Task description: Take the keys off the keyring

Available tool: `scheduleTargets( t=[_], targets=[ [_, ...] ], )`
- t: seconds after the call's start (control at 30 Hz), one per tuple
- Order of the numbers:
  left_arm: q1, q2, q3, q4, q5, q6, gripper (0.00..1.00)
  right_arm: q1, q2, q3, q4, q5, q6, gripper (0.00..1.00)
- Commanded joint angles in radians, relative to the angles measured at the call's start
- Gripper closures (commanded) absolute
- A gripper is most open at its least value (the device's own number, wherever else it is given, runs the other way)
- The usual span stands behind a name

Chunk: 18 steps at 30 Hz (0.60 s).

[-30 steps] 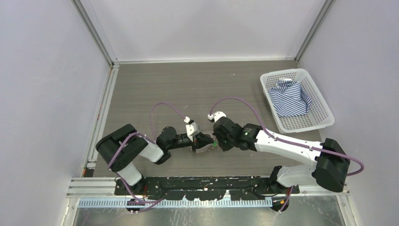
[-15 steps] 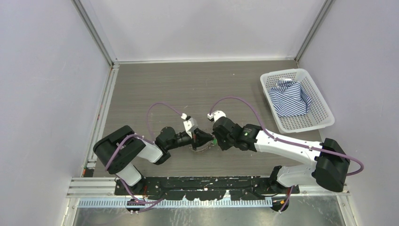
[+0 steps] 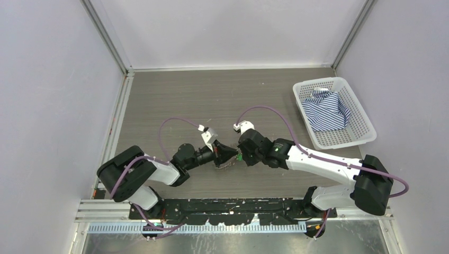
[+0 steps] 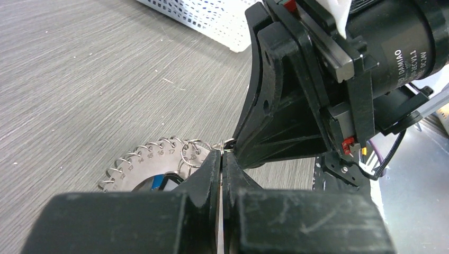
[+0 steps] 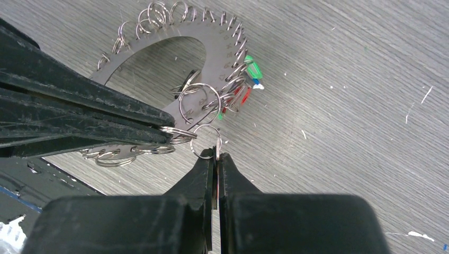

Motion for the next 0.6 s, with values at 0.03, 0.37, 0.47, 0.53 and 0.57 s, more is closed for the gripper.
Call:
scheduleTargets(
  t=[0.03, 0.37, 0.47, 0.53, 0.57],
  targets=[
    [0.004, -0.079, -0.012, 0.063, -0.056, -0.061, 1.00, -0.027, 0.006, 0.042, -0.064, 0.075, 0.004, 0.99],
    [0.004, -0.136, -0.008, -0.135, 0.015, 0.015, 1.00, -0.031, 0.024, 0.068, -0.100, 0.046, -0.015, 0.99],
    [-0.004, -0.126, -0.022, -0.178, 0.053, 0.104, 1.00, -0.024, 0.040, 0.051, -0.104, -0.032, 0.008, 0.99],
    [-0.022, -0.110, -0.026, -0.213, 0.062, 0.163, 1.00, -0.001, 0.042, 0.027, -0.096, -0.074, 0.038, 0.99],
    [-0.033, -0.098, -0.031, -0.217, 0.064, 0.177, 1.00, 0.017, 0.042, 0.015, -0.091, -0.086, 0.057, 0.99]
  ],
)
